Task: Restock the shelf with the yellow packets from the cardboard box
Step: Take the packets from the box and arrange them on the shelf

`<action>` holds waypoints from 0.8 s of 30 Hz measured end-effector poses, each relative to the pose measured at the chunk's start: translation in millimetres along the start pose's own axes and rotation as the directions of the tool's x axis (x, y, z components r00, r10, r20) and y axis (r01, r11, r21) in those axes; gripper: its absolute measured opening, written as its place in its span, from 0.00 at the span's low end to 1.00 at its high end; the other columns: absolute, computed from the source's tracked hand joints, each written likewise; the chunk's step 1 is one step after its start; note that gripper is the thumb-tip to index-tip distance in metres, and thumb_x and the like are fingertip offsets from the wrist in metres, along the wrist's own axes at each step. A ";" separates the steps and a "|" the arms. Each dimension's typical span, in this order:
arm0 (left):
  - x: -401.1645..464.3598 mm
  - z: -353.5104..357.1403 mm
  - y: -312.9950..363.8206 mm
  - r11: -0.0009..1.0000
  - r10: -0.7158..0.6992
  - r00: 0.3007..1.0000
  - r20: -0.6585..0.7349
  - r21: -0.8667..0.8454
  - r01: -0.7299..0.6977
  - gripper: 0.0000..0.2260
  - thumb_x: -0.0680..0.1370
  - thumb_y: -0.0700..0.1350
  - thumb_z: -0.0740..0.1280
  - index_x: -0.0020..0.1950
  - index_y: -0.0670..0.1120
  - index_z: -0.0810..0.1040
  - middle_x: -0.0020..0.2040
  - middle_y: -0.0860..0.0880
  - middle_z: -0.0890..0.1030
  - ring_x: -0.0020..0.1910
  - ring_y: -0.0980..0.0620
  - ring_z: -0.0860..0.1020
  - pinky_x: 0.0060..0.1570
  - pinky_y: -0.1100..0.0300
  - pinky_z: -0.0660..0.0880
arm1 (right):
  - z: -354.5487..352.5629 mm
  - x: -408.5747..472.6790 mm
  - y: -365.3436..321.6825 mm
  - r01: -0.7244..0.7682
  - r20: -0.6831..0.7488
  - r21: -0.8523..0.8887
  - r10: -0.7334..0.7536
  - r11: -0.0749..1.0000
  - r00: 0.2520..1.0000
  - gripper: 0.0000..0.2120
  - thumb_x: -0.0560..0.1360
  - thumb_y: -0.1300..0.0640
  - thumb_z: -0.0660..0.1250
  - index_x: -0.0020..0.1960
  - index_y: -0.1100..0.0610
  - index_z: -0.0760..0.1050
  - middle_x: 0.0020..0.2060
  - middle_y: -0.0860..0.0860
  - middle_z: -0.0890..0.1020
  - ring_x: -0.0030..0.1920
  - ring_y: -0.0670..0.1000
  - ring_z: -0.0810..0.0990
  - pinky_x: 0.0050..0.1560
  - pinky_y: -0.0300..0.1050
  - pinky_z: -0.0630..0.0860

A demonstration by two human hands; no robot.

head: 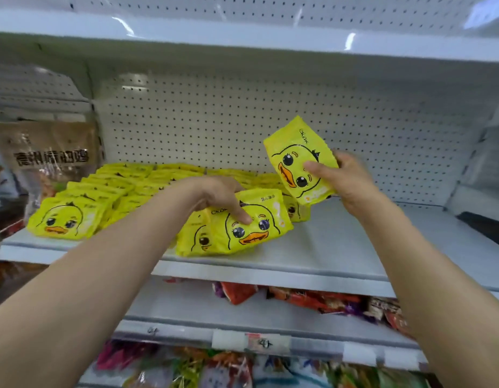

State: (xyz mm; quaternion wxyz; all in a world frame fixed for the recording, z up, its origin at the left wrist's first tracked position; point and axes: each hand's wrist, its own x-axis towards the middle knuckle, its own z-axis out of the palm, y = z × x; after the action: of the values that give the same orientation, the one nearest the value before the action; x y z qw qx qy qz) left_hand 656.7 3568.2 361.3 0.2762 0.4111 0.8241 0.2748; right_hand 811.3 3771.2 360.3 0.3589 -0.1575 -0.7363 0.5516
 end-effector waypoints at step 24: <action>167.1 48.5 48.0 0.815 0.084 0.994 0.065 0.570 -0.106 0.22 0.68 0.47 0.79 0.59 0.48 0.79 0.56 0.49 0.80 0.56 0.46 0.78 0.58 0.49 0.77 | -81.5 45.4 52.1 -0.028 -0.023 -0.135 0.025 0.990 0.999 0.10 0.69 0.59 0.78 0.48 0.58 0.82 0.39 0.50 0.86 0.36 0.47 0.84 0.35 0.42 0.81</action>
State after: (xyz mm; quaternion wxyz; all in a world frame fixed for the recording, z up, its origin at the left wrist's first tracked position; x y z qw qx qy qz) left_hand 629.9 3742.3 321.9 0.1409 0.5207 0.8418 0.0207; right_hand 828.5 3874.6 339.1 0.3480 -0.1970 -0.7660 0.5033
